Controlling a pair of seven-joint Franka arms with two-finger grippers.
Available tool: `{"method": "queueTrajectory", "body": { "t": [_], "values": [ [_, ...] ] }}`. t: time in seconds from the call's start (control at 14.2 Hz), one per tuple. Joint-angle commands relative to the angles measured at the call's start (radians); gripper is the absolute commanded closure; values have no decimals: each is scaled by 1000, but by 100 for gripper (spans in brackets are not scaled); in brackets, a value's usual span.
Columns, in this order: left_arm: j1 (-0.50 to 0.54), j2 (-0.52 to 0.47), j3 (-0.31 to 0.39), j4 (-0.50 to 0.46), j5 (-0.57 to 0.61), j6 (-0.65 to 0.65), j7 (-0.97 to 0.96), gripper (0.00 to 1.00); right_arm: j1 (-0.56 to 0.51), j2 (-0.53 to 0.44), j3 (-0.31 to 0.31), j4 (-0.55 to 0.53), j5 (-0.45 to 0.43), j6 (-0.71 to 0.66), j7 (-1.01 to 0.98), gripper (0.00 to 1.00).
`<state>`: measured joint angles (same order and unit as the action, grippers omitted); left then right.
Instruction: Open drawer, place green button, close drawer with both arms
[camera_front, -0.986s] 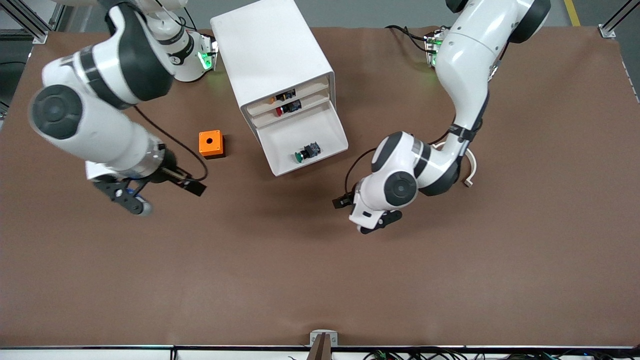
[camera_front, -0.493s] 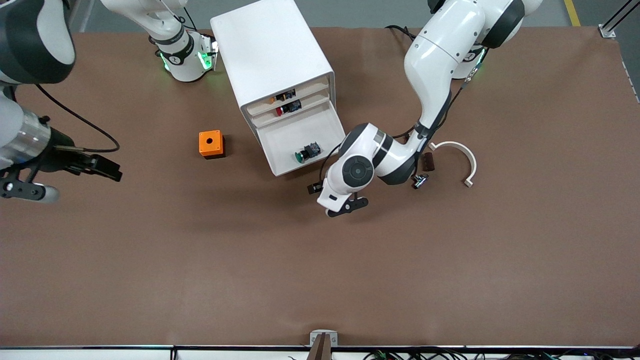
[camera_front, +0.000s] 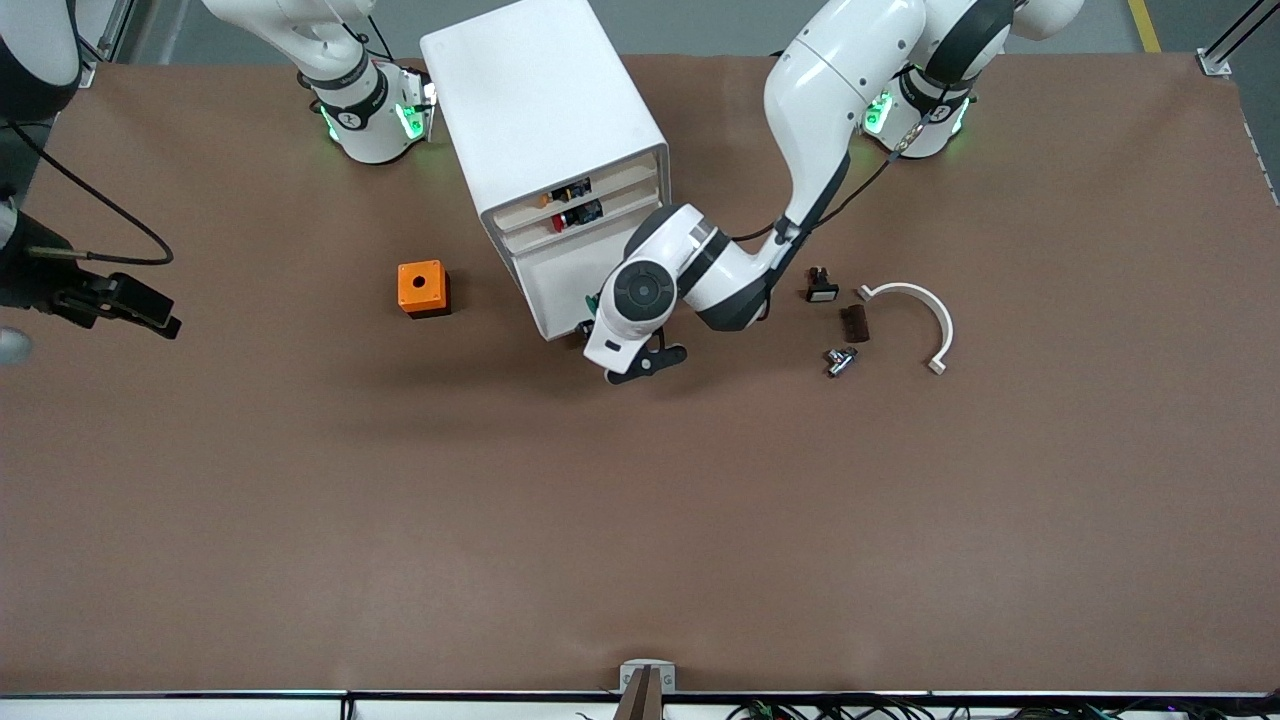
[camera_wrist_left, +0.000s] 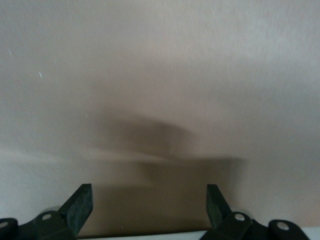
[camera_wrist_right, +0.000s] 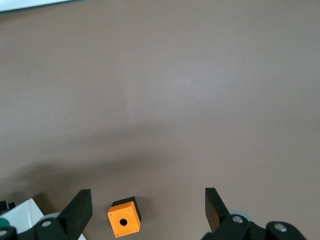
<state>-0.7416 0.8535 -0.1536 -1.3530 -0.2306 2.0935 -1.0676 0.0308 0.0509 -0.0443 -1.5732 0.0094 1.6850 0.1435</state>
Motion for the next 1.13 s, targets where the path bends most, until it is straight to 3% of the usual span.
{"method": "queueTrajectory", "body": {
  "t": [0.0, 0.14, 0.49, 0.92, 1.06],
  "values": [
    [-45, -14, 3, -12, 5, -15, -47, 0, -64, -92, 52, -117, -14, 56, -13, 0],
    [-76, -14, 3, -18, 4, -18, -74, 0, -115, -94, 110, -108, -14, 48, -7, 0],
    [-149, -16, 3, -26, -47, -21, -146, 0, -106, -89, 110, -56, -20, -5, -7, 0],
    [-169, -25, 0, -23, -98, -53, -173, 0, -95, -72, 110, 16, -37, -11, 1, 0],
    [-134, -51, 15, -15, -86, -178, -216, 0, -83, -74, 109, 9, -39, -11, 1, 0]
  ]
}}
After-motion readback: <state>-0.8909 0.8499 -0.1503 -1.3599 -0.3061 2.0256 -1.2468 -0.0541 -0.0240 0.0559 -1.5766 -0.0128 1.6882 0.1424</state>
